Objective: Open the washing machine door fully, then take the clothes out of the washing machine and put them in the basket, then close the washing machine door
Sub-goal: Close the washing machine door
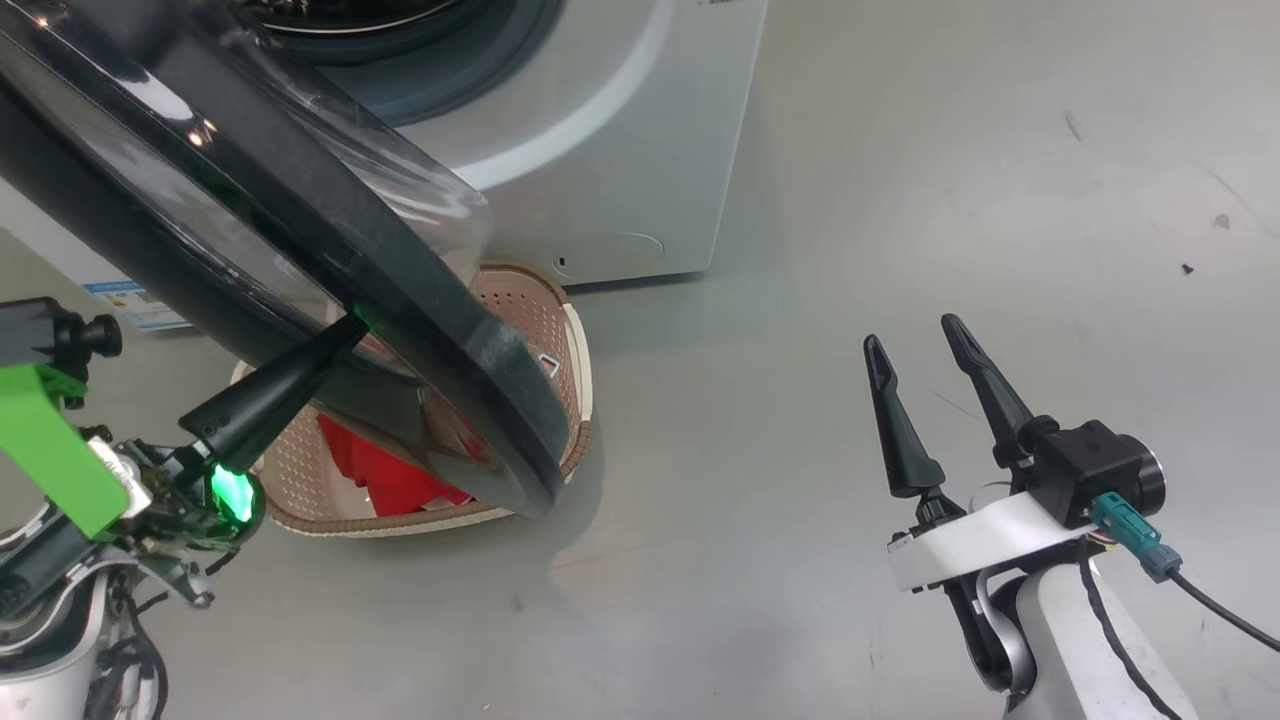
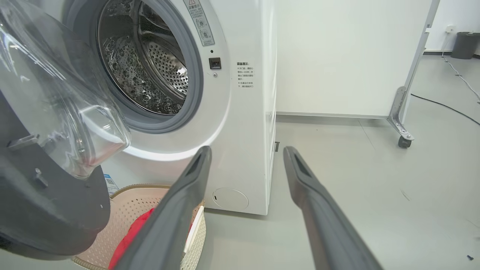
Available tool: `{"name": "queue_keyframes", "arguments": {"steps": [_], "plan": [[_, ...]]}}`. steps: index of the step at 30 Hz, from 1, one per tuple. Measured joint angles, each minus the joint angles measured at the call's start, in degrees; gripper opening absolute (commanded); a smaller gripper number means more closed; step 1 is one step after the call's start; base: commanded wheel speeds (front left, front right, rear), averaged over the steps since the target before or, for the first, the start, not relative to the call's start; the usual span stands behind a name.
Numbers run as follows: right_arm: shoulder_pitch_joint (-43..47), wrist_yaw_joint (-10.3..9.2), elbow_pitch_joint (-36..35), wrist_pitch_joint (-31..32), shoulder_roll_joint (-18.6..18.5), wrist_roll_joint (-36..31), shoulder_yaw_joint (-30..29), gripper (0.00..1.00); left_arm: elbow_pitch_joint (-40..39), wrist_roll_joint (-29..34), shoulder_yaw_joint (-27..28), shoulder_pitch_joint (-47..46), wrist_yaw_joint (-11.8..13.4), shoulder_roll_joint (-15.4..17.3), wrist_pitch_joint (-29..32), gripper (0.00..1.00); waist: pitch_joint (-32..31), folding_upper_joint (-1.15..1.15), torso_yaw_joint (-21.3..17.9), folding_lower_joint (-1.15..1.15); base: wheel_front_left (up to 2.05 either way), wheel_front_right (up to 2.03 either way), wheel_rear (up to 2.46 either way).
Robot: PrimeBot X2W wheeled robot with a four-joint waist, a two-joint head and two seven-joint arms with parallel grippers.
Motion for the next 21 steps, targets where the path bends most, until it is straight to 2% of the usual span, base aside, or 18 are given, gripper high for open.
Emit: {"name": "queue_keyframes", "arguments": {"steps": [5,12,21], "plan": [[-0.24,-0.52,-0.40,0.00,0.03,0.42,0.04,1.00,1.42,2.03,-0.21,-2.87,0.21,-0.45,-1.03,0.00,1.45,0.00,-1.88,0.00,0.00,0.00,0.00],[-0.57,-1.43,-1.52,-0.01,0.11,0.94,-0.27,1.00,3.94,2.66,-1.01,-7.90,0.36,-2.68,-3.13,0.00,3.94,0.00,-3.65,0.00,0.00,0.00,0.00],[-1.69,-1.49,-2.18,-0.01,0.15,1.01,0.38,1.00,8.55,4.54,-1.87,-13.25,0.36,-4.90,-5.59,0.00,6.33,0.00,-4.85,0.00,0.00,0.00,0.00]]}}
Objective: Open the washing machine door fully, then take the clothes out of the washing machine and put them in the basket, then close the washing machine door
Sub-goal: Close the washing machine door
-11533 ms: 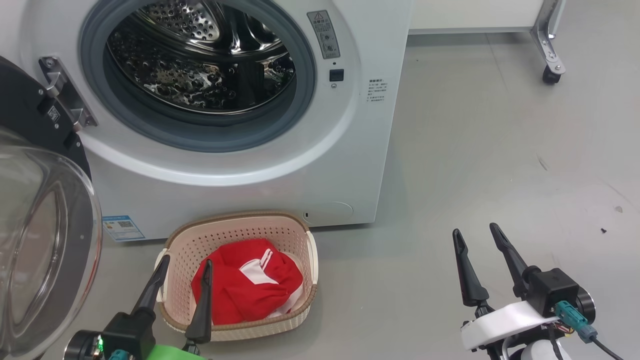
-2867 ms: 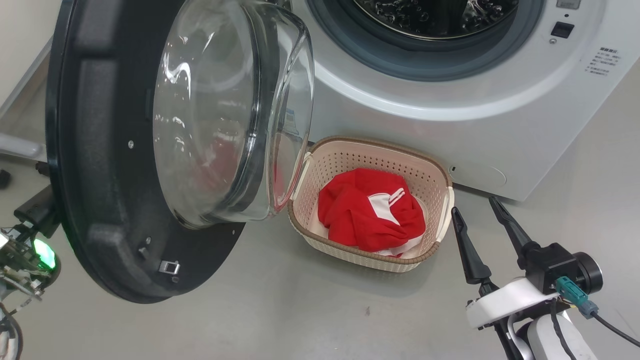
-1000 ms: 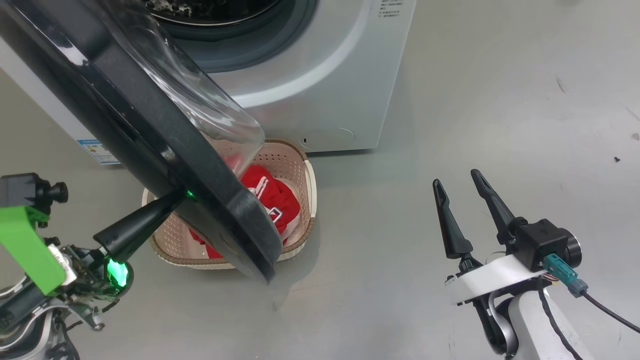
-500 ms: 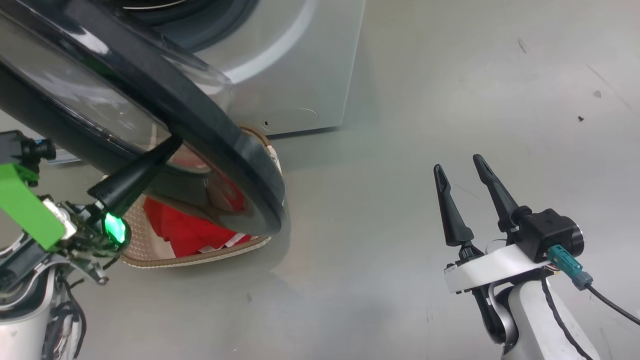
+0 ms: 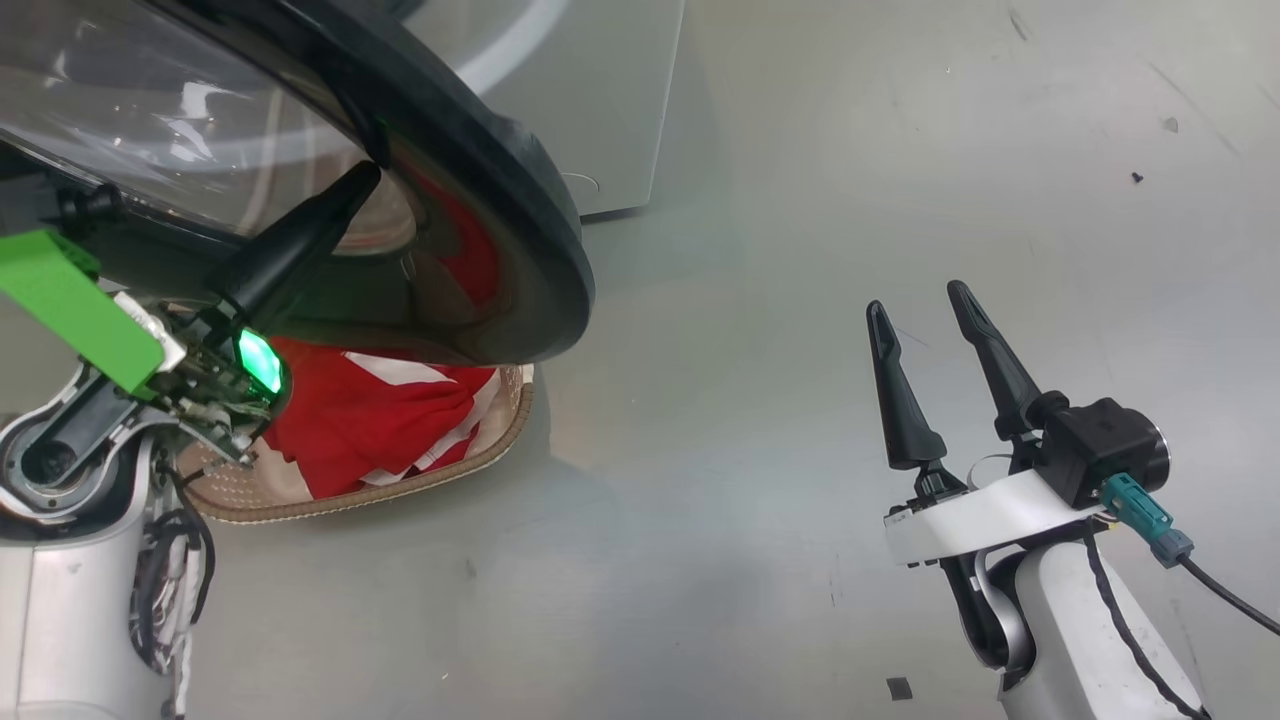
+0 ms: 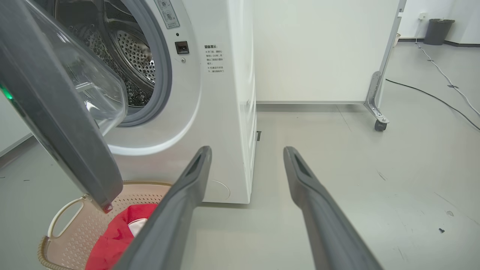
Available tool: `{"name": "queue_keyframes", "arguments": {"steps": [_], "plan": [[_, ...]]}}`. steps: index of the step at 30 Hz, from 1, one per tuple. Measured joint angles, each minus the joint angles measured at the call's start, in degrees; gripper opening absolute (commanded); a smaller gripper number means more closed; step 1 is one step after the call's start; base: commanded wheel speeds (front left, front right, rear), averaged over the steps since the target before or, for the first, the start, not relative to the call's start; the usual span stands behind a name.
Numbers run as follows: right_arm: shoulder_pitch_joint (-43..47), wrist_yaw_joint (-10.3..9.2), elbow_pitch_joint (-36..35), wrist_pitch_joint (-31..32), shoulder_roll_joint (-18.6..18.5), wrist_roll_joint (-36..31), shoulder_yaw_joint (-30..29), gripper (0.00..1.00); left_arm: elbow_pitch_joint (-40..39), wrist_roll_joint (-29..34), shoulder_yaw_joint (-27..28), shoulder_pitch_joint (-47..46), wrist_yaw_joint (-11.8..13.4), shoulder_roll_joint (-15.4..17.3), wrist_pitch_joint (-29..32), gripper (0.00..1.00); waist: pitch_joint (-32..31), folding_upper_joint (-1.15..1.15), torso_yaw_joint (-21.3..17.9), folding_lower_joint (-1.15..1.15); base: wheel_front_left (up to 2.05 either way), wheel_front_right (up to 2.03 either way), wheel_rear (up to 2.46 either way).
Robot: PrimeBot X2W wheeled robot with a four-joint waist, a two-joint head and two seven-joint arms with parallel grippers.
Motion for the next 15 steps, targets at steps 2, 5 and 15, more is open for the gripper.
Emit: {"name": "queue_keyframes", "arguments": {"steps": [2,5,15], "plan": [[-0.27,-0.01,-0.09,0.00,0.04,0.02,0.14,1.00,0.80,0.90,-0.02,-1.12,0.00,-0.22,-0.09,0.00,0.37,0.00,-0.29,0.00,0.00,0.00,0.00],[-0.41,-0.02,-0.19,0.00,0.07,0.31,0.45,1.00,2.00,1.49,-0.10,-2.78,0.00,-0.51,-1.08,0.00,0.93,0.00,-0.73,0.00,0.00,0.00,0.00],[-1.23,-0.79,-1.08,0.00,0.14,2.02,1.47,1.00,5.43,2.34,0.57,-8.20,-0.01,-0.67,-3.02,0.00,3.16,0.00,-2.82,0.00,0.00,0.00,0.00]]}}
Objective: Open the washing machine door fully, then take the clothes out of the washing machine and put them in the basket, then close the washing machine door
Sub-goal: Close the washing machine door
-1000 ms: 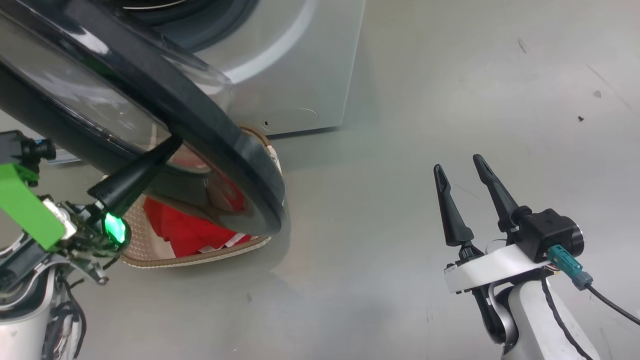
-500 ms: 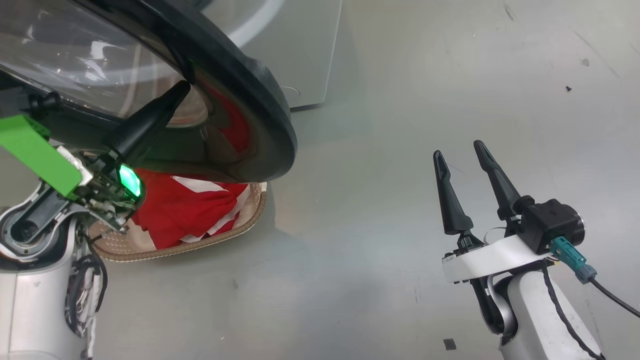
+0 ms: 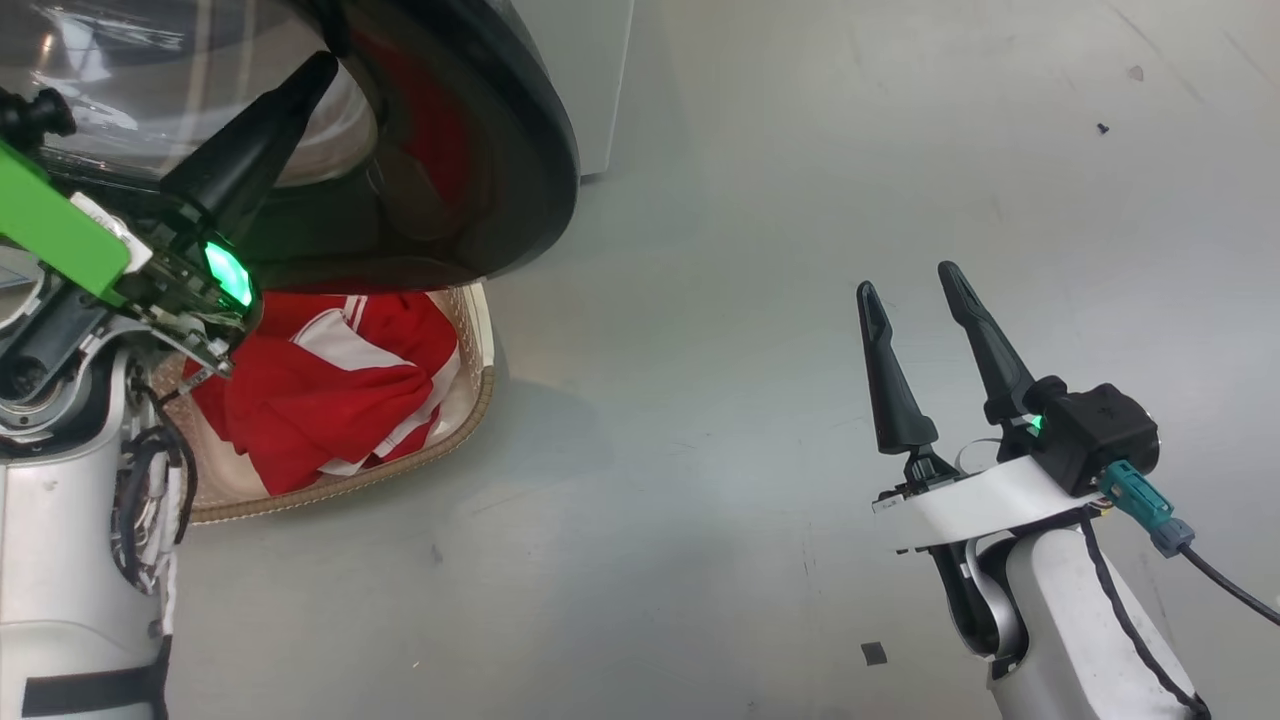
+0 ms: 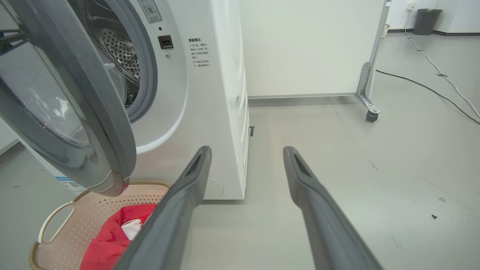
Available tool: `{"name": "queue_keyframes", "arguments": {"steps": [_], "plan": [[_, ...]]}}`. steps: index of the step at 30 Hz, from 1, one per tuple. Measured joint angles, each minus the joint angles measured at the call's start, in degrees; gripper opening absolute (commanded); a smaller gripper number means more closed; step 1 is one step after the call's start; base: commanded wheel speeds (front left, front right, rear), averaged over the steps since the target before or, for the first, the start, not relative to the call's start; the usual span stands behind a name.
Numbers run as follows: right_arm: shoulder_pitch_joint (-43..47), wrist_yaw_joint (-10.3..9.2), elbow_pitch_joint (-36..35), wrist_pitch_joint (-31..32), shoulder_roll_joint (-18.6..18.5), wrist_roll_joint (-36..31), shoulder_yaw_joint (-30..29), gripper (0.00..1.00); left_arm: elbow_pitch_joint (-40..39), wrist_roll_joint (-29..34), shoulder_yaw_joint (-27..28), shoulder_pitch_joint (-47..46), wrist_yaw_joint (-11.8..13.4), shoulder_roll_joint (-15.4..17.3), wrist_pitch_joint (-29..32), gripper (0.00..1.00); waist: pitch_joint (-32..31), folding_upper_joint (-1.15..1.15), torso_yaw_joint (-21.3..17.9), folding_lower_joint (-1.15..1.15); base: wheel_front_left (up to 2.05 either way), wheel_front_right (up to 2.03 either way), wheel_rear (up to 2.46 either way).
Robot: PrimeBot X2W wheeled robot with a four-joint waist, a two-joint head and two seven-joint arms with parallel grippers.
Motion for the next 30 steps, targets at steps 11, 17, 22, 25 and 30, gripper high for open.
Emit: {"name": "queue_keyframes", "arguments": {"steps": [11,17,22,25,30], "plan": [[-1.10,-0.25,-0.65,0.00,0.03,0.70,0.58,1.00,3.86,2.77,0.60,-5.24,-0.11,0.42,-1.08,0.00,2.35,0.00,-2.65,0.00,0.00,0.00,0.00],[-1.53,-1.16,-0.81,0.00,0.05,0.85,0.30,1.00,6.70,2.83,0.46,-7.65,-0.26,0.18,-1.77,0.00,3.15,0.00,-3.39,0.00,0.00,0.00,0.00],[-1.59,-1.18,-0.80,0.00,0.05,0.85,0.41,1.00,8.46,2.85,0.52,-9.00,-0.43,-0.10,-2.10,0.00,3.30,0.00,-3.42,0.00,0.00,0.00,0.00],[-1.80,-1.20,-0.81,0.00,0.05,0.82,0.48,1.00,9.43,3.00,0.49,-9.75,-0.43,-0.20,-2.26,0.00,3.32,0.00,-3.35,0.00,0.00,0.00,0.00],[-1.99,-1.69,-0.80,0.00,0.07,0.58,-0.13,1.00,10.74,3.00,0.37,-10.07,-0.45,-0.80,-2.25,0.00,3.15,0.00,-2.75,0.00,0.00,0.00,0.00]]}}
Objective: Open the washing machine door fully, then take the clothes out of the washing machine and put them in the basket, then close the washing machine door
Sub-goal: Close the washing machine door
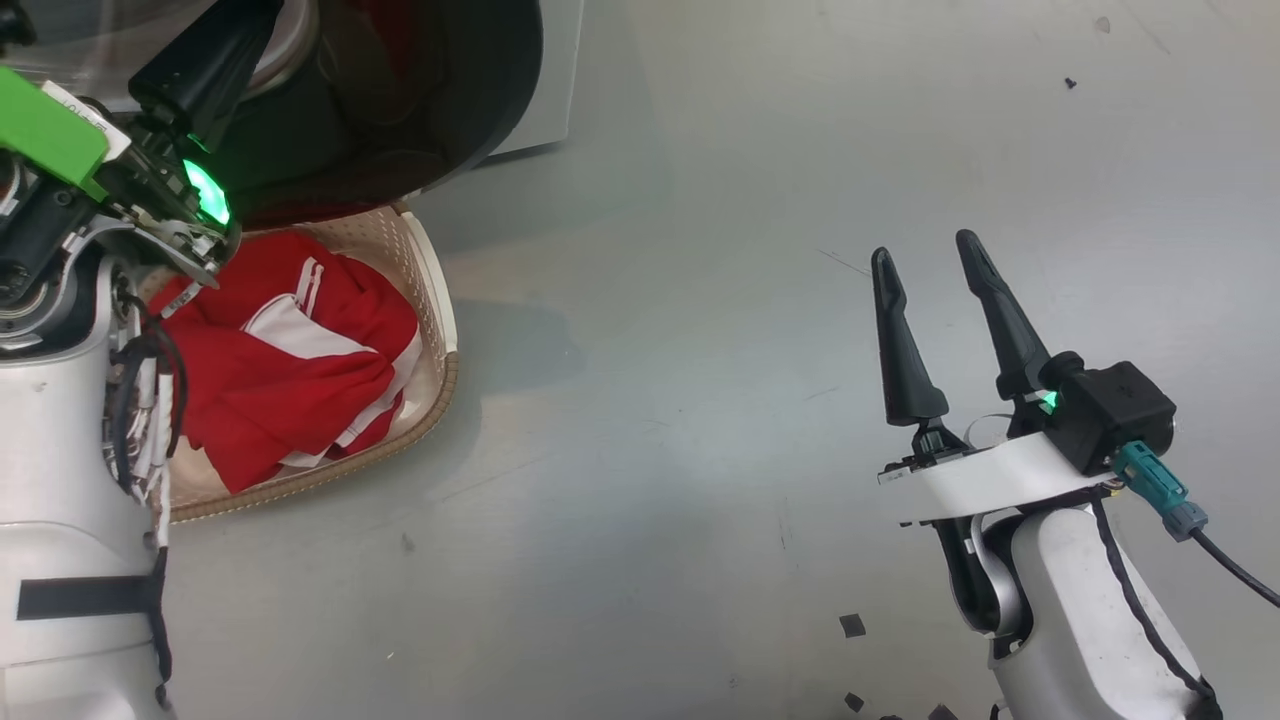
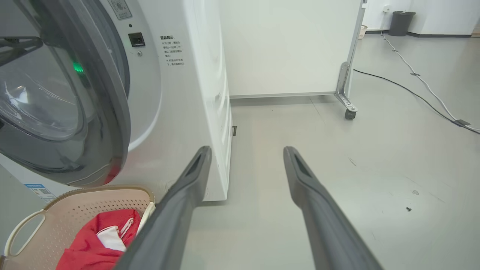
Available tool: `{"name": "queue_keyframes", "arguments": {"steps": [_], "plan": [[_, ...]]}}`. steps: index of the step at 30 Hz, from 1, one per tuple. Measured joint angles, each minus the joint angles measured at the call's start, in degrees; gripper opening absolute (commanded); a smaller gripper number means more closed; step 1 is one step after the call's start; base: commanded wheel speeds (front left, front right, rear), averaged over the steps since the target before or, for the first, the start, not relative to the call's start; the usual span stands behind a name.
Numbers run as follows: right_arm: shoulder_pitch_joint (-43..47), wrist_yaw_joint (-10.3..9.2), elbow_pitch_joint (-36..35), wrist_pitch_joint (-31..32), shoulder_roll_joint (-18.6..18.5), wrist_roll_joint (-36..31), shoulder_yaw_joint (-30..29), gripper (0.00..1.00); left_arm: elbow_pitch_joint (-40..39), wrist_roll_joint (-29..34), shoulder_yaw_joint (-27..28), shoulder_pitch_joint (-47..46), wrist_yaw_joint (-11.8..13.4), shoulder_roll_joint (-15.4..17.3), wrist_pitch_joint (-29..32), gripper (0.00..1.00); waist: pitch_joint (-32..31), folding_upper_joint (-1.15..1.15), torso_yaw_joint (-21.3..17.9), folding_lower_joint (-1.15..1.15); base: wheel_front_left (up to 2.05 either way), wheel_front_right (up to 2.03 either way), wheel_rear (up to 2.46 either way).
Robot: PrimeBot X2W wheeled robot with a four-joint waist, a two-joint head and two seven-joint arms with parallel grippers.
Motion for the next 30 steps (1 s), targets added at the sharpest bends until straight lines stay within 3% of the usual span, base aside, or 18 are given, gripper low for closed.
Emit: {"name": "queue_keyframes", "arguments": {"steps": [14,30], "plan": [[0.00,-0.02,0.57,0.00,-0.02,-0.80,-1.38,1.00,-3.44,-0.21,2.65,1.94,0.00,-1.29,-0.26,0.00,-1.79,0.00,4.14,0.00,0.00,0.00,0.00],[0.81,1.11,3.38,0.00,-0.03,-2.75,-2.57,1.00,-10.72,-0.19,7.23,21.39,-0.02,-2.80,-1.45,0.00,-7.43,0.00,9.36,0.00,0.00,0.00,0.00]]}}
